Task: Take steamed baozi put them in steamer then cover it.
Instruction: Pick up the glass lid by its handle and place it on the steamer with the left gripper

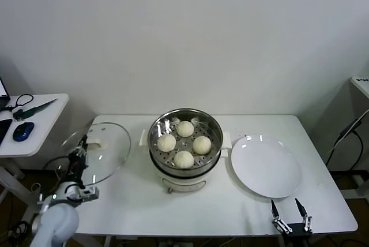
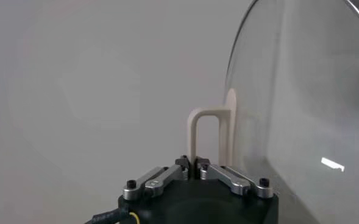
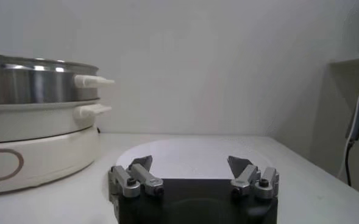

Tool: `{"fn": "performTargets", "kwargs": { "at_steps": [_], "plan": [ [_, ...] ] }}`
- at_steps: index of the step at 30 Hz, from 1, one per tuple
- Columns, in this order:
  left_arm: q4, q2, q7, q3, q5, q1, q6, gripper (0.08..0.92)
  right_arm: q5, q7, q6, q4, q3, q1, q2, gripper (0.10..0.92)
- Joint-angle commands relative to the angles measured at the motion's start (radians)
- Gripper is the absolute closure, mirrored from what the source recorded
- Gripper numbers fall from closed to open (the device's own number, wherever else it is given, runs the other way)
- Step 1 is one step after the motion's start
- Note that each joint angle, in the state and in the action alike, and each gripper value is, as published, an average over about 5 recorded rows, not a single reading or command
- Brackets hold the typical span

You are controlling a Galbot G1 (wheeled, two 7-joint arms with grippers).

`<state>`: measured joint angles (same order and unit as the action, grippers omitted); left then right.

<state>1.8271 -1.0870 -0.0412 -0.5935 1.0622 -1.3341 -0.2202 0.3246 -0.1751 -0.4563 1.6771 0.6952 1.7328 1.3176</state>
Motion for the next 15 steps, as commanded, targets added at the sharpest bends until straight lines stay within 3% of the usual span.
{"fn": "performTargets", "kwargs": {
  "at_steps": [1,4,8,15],
  "plan": [
    [0.182,0.089,0.134,-0.013,-0.079,-0.037,-0.081,0.847,-0.027,0.02,0.027,0.008,-0.001,-0.008,0.002,0.203],
    [0.234,0.127,0.182,0.014,-0.092,0.001,-0.144,0.847,-0.028,0.023,0.043,0.018,0.0,-0.009,0.002,0.203],
    [0.285,0.124,0.214,0.116,-0.083,0.08,-0.243,0.848,-0.03,0.023,0.049,0.021,0.002,-0.013,0.001,0.203],
    [0.358,0.012,0.3,0.366,0.056,0.211,-0.401,0.848,-0.026,0.025,0.041,0.014,0.005,-0.021,0.001,0.203]
  ]
}}
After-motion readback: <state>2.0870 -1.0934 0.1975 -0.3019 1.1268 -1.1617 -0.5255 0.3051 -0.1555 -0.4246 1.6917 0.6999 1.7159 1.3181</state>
